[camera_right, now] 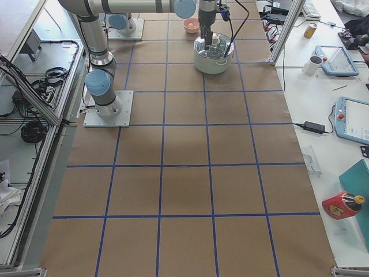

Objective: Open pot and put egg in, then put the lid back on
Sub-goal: 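Move the right gripper to the lid knob while the left reaches toward the bowl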

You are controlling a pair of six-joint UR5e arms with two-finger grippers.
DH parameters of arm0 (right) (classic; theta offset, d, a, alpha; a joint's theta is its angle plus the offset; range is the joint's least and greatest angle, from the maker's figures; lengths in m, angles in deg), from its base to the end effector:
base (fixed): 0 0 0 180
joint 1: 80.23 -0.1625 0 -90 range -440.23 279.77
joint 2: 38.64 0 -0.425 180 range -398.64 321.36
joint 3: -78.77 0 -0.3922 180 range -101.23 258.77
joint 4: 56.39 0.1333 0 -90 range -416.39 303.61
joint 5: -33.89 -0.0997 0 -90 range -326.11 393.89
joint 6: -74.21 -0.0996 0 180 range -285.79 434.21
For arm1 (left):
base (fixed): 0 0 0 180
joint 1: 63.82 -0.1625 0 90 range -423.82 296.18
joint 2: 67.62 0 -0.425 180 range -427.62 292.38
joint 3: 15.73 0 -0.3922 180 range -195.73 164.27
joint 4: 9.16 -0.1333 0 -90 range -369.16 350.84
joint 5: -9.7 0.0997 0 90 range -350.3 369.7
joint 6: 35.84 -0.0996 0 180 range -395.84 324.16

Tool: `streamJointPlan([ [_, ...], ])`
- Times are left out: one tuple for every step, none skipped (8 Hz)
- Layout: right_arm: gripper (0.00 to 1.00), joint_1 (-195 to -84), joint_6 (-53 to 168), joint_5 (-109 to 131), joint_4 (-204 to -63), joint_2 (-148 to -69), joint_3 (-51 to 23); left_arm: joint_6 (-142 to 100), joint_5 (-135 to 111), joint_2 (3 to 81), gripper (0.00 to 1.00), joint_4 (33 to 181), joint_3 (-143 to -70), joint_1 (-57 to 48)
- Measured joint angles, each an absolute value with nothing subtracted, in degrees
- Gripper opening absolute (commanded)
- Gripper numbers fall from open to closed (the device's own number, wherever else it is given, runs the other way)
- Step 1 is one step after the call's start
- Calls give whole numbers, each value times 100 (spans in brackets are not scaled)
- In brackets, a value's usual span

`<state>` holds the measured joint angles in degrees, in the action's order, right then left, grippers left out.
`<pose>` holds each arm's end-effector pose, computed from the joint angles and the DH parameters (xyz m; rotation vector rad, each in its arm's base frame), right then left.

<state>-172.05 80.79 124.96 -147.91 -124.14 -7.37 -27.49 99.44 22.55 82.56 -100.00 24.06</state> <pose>0.1481 -0.5223 0.4838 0.2284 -3.1138 0.0227 -0.1152 -0.5024 0.5328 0.2855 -3.1186 0.1044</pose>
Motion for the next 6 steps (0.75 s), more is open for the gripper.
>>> streamJointPlan([
  [100, -17207, 8075, 12408, -14793, -12409, -740, -2750, 9943, 2261, 100, 8259, -10002, 2399],
  [100, -17207, 8071, 12352, -14819, -12399, -743, -2749, 9940, 2291, 100, 8268, -10009, 2373],
  [100, -17208, 8054, 12312, -14851, -12385, -743, -2744, 9936, 2341, 100, 8303, -10025, 2354],
  [100, -17221, 7919, 12213, -14948, -12321, -725, -2684, 9929, 2392, 100, 8299, -10061, 2302],
  [100, -17279, 7525, 11991, -15193, -12165, -670, -2495, 9922, 2438, 100, 8268, -10104, 2106],
  [100, -17455, 7154, 11842, -15523, -11974, -584, -2181, 9889, 2504, 100, 8248, -10132, 1854],
])
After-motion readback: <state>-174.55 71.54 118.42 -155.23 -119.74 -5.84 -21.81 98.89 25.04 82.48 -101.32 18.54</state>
